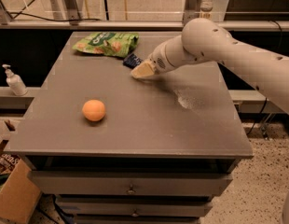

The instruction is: Pick rxbar blueberry

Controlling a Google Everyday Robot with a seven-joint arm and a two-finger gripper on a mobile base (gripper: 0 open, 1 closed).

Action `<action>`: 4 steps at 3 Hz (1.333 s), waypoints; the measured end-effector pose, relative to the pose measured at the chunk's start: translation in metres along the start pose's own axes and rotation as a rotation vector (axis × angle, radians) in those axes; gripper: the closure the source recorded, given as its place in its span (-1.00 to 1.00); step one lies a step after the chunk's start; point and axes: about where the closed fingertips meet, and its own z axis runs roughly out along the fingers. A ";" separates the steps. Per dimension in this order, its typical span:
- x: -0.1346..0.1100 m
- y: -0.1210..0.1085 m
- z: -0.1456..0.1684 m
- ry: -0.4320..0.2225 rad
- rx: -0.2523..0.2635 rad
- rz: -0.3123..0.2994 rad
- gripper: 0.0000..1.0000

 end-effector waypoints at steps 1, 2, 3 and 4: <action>-0.002 0.000 -0.002 -0.001 0.004 -0.001 0.27; -0.004 0.000 -0.014 -0.010 0.010 -0.002 0.72; -0.010 0.003 -0.038 -0.035 0.017 -0.006 1.00; -0.020 0.007 -0.070 -0.066 0.023 -0.021 1.00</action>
Offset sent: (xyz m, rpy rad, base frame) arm -0.0135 -0.0173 0.0262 0.0104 -0.0296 -0.0179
